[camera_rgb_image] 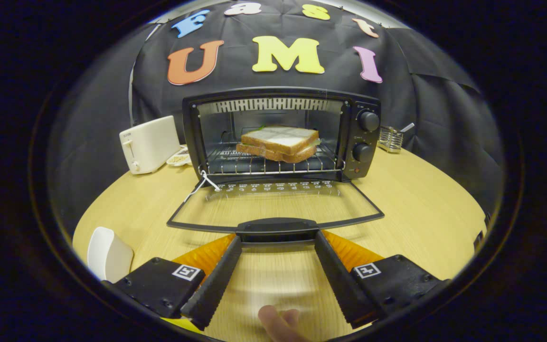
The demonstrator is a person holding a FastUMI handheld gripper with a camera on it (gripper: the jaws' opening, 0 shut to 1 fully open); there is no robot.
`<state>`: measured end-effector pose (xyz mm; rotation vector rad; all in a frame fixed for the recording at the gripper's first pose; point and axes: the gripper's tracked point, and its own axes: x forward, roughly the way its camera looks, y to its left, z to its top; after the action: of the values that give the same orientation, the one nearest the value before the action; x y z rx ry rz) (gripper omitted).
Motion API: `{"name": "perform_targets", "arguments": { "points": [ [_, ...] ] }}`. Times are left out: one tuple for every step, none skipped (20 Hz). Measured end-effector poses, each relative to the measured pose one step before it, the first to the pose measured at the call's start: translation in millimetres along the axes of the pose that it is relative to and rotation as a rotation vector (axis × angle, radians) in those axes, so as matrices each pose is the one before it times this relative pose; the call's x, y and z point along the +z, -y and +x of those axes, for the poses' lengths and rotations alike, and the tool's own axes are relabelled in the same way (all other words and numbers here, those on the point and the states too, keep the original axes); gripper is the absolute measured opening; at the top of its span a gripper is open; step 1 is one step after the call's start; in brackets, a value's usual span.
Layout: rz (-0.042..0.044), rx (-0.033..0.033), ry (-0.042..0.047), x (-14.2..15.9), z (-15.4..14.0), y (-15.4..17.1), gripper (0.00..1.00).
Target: Open the toaster oven, put the food inside, and close the toaster oven door.
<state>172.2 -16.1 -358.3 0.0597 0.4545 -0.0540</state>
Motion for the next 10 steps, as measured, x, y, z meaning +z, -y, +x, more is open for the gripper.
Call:
{"name": "perform_targets", "arguments": {
  "points": [
    [-0.00106, 0.00037, 0.00585, 1.07, -0.92, -0.37, 1.00],
    [0.00197, 0.00051, 0.01183, 1.40, -1.33, 0.43, 1.00],
    [0.00079, -0.00030, 0.00633, 0.70, -0.53, -0.31, 1.00],
    [-0.00667, -0.00020, 0.00628, 0.02, -0.55, 0.19, 1.00],
    [0.00005, 0.00059, -0.00001, 0.92, -0.54, 0.45, 1.00],
    [-0.00589, -0.00012, 0.00531, 1.18, -1.04, -0.73, 1.00],
    [-0.00525, 0.00062, 0.00579, 2.46, -1.97, 0.27, 1.00],
    [0.00237, 0.00125, 0.00967, 2.46, -2.06, -0.16, 1.00],
    [0.00315, 0.00087, 0.00772, 3.51, -2.54, -0.43, 1.00],
    [-0.00196, -0.00194, 0.00975, 3.76, -2.98, 0.16, 1.00]
  ]
}}
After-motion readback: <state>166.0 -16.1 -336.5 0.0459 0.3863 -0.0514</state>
